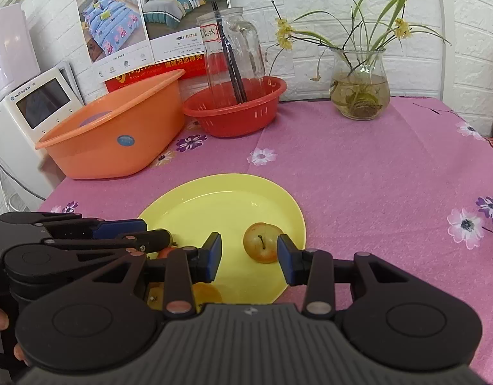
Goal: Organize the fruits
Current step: 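Lower the kiwi onto the plate and open the left tool, then move both open tools back over the fruit pile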
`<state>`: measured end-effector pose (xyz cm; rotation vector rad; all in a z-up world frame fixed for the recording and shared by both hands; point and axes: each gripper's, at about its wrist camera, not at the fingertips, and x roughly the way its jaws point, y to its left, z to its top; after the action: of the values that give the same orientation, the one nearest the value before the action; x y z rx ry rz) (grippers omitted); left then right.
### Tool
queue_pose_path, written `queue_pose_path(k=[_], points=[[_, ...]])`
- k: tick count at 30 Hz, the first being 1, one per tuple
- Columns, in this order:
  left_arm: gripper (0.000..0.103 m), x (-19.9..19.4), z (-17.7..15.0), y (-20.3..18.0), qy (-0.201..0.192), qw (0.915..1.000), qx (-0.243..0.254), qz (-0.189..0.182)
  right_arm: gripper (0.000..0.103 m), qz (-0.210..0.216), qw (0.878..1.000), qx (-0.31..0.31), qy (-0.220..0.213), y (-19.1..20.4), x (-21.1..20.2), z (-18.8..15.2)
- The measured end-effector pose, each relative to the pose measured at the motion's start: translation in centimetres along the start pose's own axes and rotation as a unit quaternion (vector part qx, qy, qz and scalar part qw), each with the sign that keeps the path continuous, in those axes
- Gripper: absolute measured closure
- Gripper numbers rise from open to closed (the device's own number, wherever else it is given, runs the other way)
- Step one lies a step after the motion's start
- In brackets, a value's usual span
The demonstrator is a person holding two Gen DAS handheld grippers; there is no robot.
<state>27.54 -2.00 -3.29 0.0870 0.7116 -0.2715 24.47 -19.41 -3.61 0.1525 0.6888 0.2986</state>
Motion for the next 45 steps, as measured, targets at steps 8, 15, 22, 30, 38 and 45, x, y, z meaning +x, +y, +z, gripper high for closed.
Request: queue_pose_path(k=[8, 15, 22, 30, 38, 45], points=[[0.077, -2.5, 0.2, 0.7, -0.023, 0.9997, -0.011, 0.005, 0.024, -0.002, 1.0, -0.006, -0.015, 0.4, -1.8, 0.4], [0.053, -6.5, -0.2, 0.3, -0.066, 0.9971, 0.004, 0.038, 0.023, -0.005, 0.999, -0.005, -0.036, 1.1, -4.4, 0.4], [0.042, -10.8, -2.0, -0.5, -0.091, 0.9952, 0.017, 0.03, 0.023, -0.009, 0.998, -0.019, -0.056, 2.3, -8.1, -0.5], [0.04, -14.2, -5.6, -1.5, -0.09, 0.9951, 0.03, 0.028, 0.023, -0.026, 0.995, -0.02, -0.094, 3.2, -12.2, -2.0], [0.04, -16.2, -9.0, -1.0, -0.082, 0.996, -0.008, 0.032, 0.023, -0.033, 0.993, -0.04, -0.108, 3.8, -14.6, -5.1], [0.04, -17.9, -11.6, -1.9, -0.081, 0.9965, 0.011, 0.016, 0.023, -0.017, 0.993, -0.095, -0.067, 5.4, -16.1, -9.0]])
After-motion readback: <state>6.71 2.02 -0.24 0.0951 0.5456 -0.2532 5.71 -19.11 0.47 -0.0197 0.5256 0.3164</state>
